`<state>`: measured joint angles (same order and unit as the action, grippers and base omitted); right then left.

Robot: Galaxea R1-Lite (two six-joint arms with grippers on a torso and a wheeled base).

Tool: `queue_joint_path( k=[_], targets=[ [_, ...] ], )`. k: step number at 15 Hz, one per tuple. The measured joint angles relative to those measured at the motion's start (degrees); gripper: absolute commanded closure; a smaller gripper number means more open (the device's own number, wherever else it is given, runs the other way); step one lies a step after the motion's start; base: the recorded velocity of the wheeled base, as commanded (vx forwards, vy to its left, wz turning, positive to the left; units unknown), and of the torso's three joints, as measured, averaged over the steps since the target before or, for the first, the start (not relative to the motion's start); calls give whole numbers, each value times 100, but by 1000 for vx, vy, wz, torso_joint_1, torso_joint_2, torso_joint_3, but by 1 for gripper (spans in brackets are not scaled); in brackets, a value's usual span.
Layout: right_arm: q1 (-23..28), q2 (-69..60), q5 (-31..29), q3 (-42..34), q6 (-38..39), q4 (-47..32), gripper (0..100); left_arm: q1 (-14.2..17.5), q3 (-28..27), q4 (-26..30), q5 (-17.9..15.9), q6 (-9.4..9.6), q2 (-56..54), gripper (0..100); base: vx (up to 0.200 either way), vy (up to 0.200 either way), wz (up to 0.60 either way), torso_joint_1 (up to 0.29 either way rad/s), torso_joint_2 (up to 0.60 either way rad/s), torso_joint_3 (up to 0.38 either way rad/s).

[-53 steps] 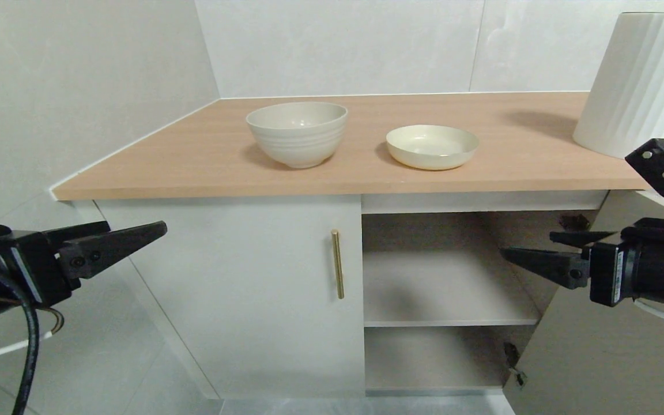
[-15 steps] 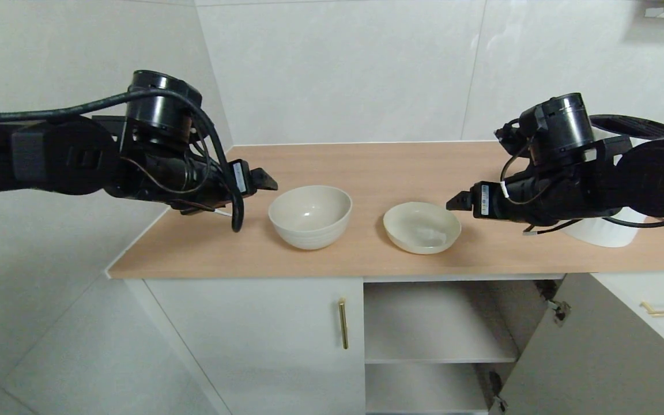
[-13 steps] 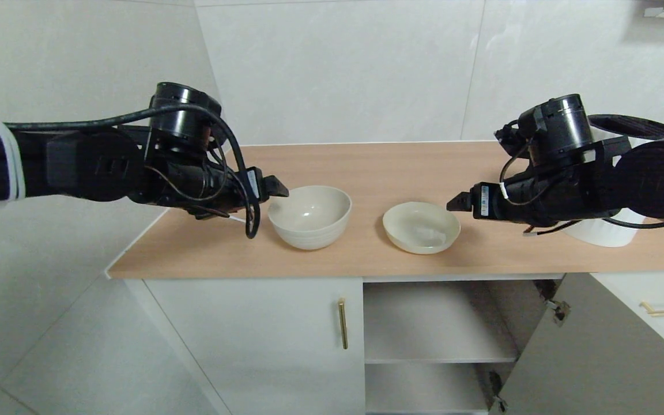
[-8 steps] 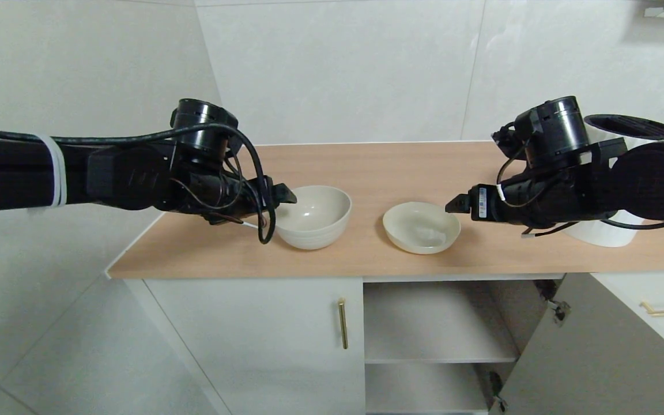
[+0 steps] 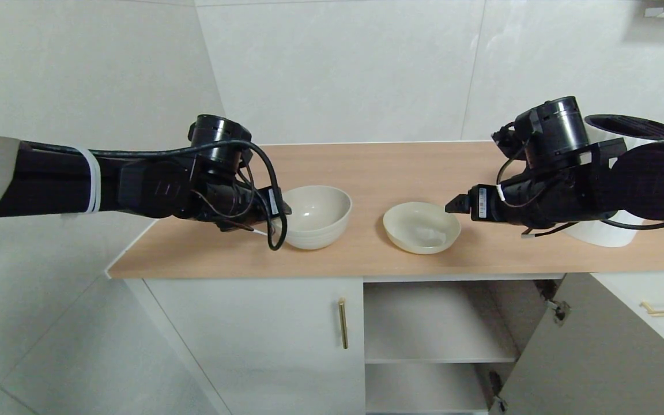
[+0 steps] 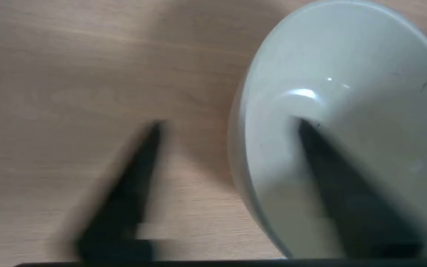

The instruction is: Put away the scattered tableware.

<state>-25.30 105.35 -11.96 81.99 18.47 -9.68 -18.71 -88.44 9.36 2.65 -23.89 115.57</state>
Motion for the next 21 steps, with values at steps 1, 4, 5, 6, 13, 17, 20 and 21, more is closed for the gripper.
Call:
queue_joint_path(
  k=[1,4,5,6,13,17,20,21],
  targets=[
    [0,5,2,0,-2,2,0,-13,0,0,2,0,6,100,0,0,0,0,0,0],
    [0,57,0,17,-9,2,0,-33,33,7,20,-18,-74,100,0,0,0,0,0,0],
    [0,99,-7,39,-9,0,0,-38,104,7,13,-62,-184,100,0,0,0,0,0,0],
    [0,145,-18,63,-9,0,0,-35,201,7,0,-104,-344,100,0,0,0,0,0,0],
    [0,733,-622,386,22,2,0,-44,945,-302,-265,-119,-1788,100,0,0,0,0,0,0],
    [-2,1019,-631,411,30,255,0,-44,1019,-302,-267,-115,-1990,100,0,0,0,0,0,0],
    [0,1139,-627,400,33,369,100,-66,1050,-307,-265,-112,-2026,100,0,0,0,0,0,0],
    [0,1172,-624,400,44,377,100,-71,1054,-312,-267,-115,-2031,100,0,0,0,0,0,0]
  ],
)
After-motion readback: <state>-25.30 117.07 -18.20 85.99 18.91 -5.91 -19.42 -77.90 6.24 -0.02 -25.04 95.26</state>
